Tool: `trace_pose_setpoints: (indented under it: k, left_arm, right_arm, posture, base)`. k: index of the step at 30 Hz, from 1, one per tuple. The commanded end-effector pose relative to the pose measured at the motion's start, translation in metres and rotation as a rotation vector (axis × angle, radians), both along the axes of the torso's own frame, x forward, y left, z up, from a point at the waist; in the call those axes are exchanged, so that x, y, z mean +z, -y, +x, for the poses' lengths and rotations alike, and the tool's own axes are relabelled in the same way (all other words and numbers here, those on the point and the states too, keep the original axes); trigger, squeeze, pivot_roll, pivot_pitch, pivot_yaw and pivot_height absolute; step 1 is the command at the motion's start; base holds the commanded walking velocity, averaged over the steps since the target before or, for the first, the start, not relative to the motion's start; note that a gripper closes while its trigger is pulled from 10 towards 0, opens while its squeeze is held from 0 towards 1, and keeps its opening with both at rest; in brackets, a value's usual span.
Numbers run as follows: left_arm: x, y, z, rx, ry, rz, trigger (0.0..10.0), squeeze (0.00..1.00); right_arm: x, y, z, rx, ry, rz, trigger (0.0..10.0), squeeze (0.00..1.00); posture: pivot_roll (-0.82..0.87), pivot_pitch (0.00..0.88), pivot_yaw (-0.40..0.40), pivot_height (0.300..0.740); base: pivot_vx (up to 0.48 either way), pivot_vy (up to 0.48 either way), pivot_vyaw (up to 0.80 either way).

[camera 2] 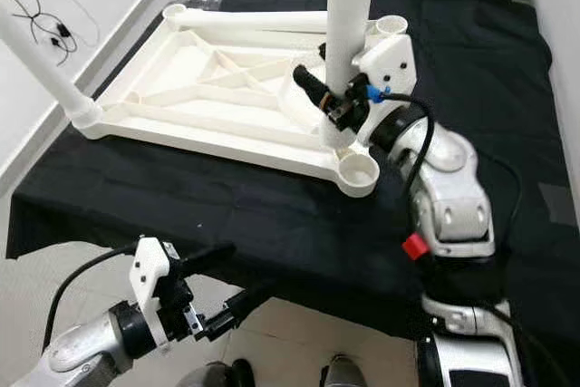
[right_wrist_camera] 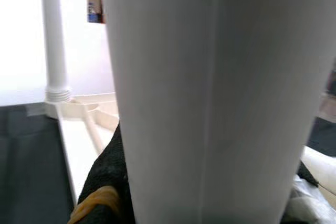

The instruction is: Building children table

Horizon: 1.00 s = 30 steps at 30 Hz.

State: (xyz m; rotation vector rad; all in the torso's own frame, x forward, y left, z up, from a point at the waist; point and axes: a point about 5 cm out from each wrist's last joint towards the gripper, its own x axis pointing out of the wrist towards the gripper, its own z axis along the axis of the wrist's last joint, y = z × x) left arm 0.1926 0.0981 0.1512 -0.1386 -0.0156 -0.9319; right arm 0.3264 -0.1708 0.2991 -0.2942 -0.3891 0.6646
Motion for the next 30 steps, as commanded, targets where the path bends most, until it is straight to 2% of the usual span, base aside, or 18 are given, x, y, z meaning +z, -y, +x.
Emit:
trace_pose_setpoints:
  k: [1, 3, 4, 5, 6, 7, 9, 10, 12, 13, 14, 17, 19, 22, 23, 27, 28, 30]
  left_arm:
    - [0.006, -0.006, 0.012, 0.1, 0.018, -0.022, 10.0, 0.0]
    - [0.012, -0.007, 0.017, 0.127, 0.029, -0.045, 10.0, 0.0]
    - [0.03, -0.008, 0.027, 0.152, 0.082, -0.081, 10.0, 0.0]
    - [0.03, -0.008, 0.027, 0.152, 0.082, -0.081, 10.0, 0.0]
    - [0.049, -0.01, 0.034, 0.159, 0.147, -0.111, 10.0, 0.0]
    - [0.109, -0.018, 0.05, 0.139, 0.374, -0.161, 10.0, 0.0]
    - [0.109, -0.018, 0.05, 0.139, 0.374, -0.161, 10.0, 0.0]
    - [0.126, -0.02, 0.052, 0.128, 0.439, -0.17, 10.0, 0.0]
    - [0.126, -0.02, 0.052, 0.128, 0.439, -0.17, 10.0, 0.0]
    - [0.152, -0.022, 0.054, 0.079, 0.552, -0.155, 10.0, 0.0]
    - [0.168, -0.02, 0.054, 0.032, 0.624, -0.137, 10.0, 0.0]
    - [0.183, -0.018, 0.054, -0.015, 0.69, -0.117, 10.0, 0.0]
    - [0.188, -0.005, 0.056, -0.057, 0.74, -0.109, 10.0, 0.0]
    - [0.189, -0.001, 0.057, -0.058, 0.761, -0.101, 10.0, 0.0]
    - [0.19, 0.002, 0.062, -0.024, 0.78, -0.089, 10.0, 0.0]
    - [0.192, 0.003, 0.066, 0.01, 0.785, -0.093, 10.0, 0.0]
    - [0.197, 0.003, 0.073, 0.053, 0.784, -0.122, 10.0, 0.0]
    - [0.197, 0.003, 0.073, 0.053, 0.784, -0.122, 10.0, 0.0]
  right_arm:
    - [0.001, -0.022, -0.01, 0.171, -0.006, 0.011, 10.0, 0.0]
    - [-0.001, -0.029, -0.015, 0.227, -0.017, 0.009, 10.0, 0.0]
    - [-0.007, -0.037, -0.021, 0.276, -0.026, -0.044, 10.0, 0.0]
    - [-0.007, -0.037, -0.021, 0.276, -0.026, -0.044, 10.0, 0.0]
    - [-0.012, -0.041, -0.023, 0.29, -0.034, -0.094, 10.0, 0.0]
    - [-0.023, -0.039, -0.006, 0.127, -0.078, -0.147, 10.0, 0.0]
    - [-0.023, -0.039, -0.006, 0.127, -0.078, -0.147, 10.0, 0.0]
    - [-0.025, -0.037, 0.001, 0.066, -0.092, -0.148, 10.0, 0.0]
    - [-0.025, -0.037, 0.001, 0.066, -0.092, -0.148, 10.0, 0.0]
    - [-0.026, -0.03, 0.014, -0.052, -0.099, -0.134, 10.0, 0.0]
    - [-0.026, -0.026, 0.024, -0.119, -0.104, -0.122, 10.0, 0.0]
    - [-0.026, -0.022, 0.033, -0.178, -0.108, -0.114, 10.0, 0.0]
    - [-0.026, -0.032, 0.034, -0.17, -0.101, -0.113, 10.0, 0.0]
    - [-0.026, -0.037, 0.034, -0.159, -0.097, -0.111, 10.0, 0.0]
    - [-0.025, -0.046, 0.029, -0.11, -0.085, -0.114, 10.0, 0.0]
    - [-0.026, -0.053, 0.024, -0.065, -0.075, -0.121, 10.0, 0.0]
    - [-0.03, -0.061, 0.016, -0.018, -0.07, -0.13, 10.0, 0.0]
    - [-0.03, -0.061, 0.016, -0.018, -0.07, -0.13, 10.0, 0.0]
  posture:
    - [0.02, 0.131, 0.06, 0.74]
    - [0.02, 0.127, 0.059, 0.74]
    - [0.02, 0.109, 0.053, 0.74]
    - [0.02, 0.109, 0.053, 0.74]
    - [0.02, 0.105, 0.051, 0.74]
    - [0.01, 0.066, 0.037, 0.74]
    - [0.01, 0.066, 0.037, 0.74]
    - [0.01, 0.066, 0.037, 0.74]
    - [0.01, 0.066, 0.037, 0.74]
    - [0.02, 0.021, 0.028, 0.74]
    - [0.01, 0.006, 0.025, 0.74]
    - [0.01, 0.006, 0.025, 0.74]
    - [-0.01, 0.0, 0.025, 0.74]
    - [-0.01, 0.0, 0.025, 0.74]
    - [-0.01, 0.0, 0.022, 0.74]
    - [-0.01, 0.0, 0.022, 0.74]
    - [-0.02, 0.0, 0.028, 0.74]
    - [-0.02, 0.0, 0.028, 0.74]
  base:
    - [0.0, 0.0, 0.0]
    - [0.0, 0.0, 0.0]
    - [0.0, 0.0, 0.0]
    - [0.0, 0.0, 0.0]
    - [0.0, 0.0, 0.0]
    - [0.0, 0.0, 0.0]
    - [0.0, 0.0, 0.0]
    - [0.0, 0.0, 0.0]
    - [0.0, 0.0, 0.0]
    - [0.0, 0.0, 0.0]
    - [0.0, 0.0, 0.0]
    - [0.0, 0.0, 0.0]
    - [0.0, 0.0, 0.0]
    - [0.0, 0.0, 0.0]
    - [0.0, 0.0, 0.0]
    - [0.0, 0.0, 0.0]
    - [0.0, 0.0, 0.0]
    - [0.0, 0.0, 0.0]
